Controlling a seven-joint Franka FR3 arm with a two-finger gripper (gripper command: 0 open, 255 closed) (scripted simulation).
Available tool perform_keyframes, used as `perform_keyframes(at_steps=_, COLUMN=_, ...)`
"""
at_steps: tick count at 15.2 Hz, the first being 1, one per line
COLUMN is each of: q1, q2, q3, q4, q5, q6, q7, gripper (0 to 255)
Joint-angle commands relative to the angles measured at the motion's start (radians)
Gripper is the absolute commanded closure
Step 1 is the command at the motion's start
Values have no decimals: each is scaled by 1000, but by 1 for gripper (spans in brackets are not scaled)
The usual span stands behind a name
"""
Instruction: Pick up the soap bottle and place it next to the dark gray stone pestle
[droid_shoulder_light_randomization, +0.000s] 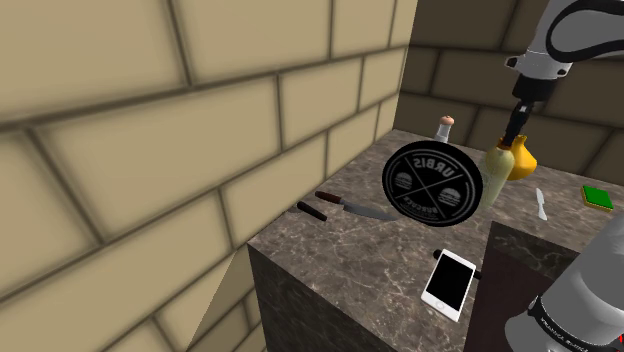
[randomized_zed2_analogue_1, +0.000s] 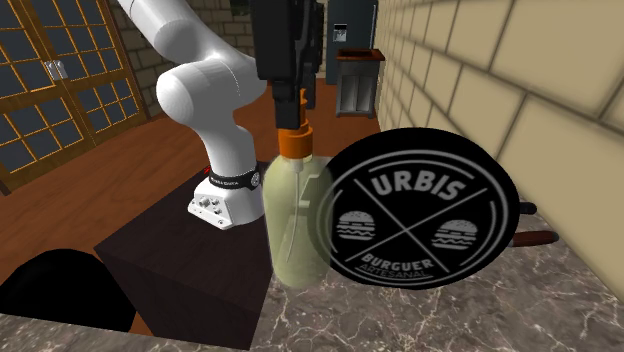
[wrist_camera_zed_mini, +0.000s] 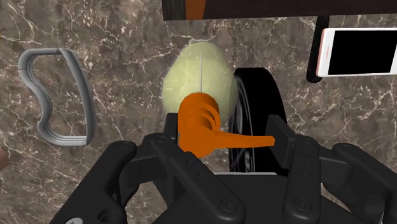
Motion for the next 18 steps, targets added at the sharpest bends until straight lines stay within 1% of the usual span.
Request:
perform_keyframes(at_steps=1, q1=2, q2=1, q3=6, q4=30, q5=5, q6=-29, q7=-4, gripper=255)
perform_keyframes(at_steps=18, q1=21, q2=59, q3=41, q4=294, q5=44, q6=-235, q7=-29, gripper=255)
